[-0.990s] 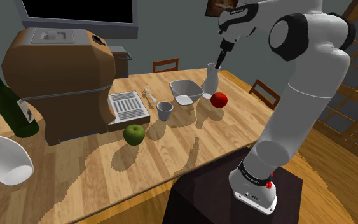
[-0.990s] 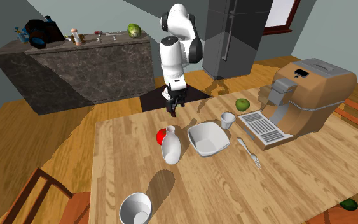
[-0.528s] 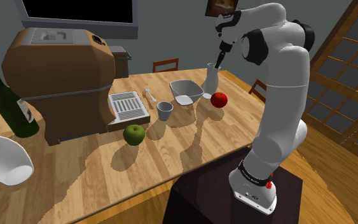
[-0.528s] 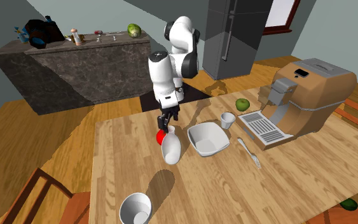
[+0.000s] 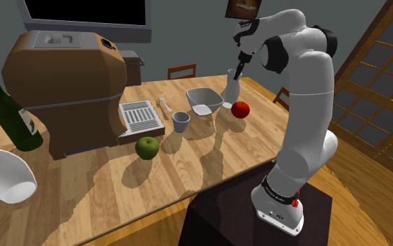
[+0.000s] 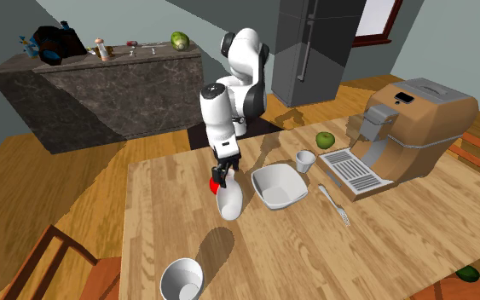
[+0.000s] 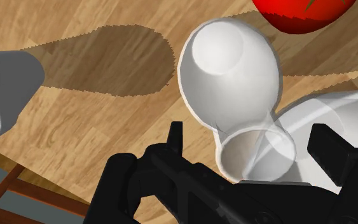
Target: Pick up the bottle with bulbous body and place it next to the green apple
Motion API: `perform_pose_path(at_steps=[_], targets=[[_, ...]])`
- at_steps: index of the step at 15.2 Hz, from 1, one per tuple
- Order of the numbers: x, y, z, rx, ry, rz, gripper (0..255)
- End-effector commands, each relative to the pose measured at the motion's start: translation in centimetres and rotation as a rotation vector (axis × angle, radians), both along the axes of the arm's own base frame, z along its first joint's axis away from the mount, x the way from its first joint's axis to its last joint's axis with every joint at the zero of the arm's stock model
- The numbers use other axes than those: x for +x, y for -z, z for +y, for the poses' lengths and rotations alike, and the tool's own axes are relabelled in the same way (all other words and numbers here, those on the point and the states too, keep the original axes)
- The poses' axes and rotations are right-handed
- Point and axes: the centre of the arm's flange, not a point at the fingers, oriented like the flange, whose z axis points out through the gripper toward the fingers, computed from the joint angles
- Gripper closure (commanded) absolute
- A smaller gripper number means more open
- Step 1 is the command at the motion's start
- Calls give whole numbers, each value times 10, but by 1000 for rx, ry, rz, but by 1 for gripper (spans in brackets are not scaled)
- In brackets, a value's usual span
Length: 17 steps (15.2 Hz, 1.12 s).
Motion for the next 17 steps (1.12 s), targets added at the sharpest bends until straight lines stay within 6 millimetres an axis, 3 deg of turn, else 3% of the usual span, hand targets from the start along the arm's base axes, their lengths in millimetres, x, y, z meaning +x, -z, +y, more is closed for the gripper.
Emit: perform_pose_path(at_steps=[1,7,8,17], targets=[[0,4,0,0,0,0,0],[0,4,0,0,0,0,0],[0,4,0,0,0,0,255],[0,4,0,0,0,0,255]])
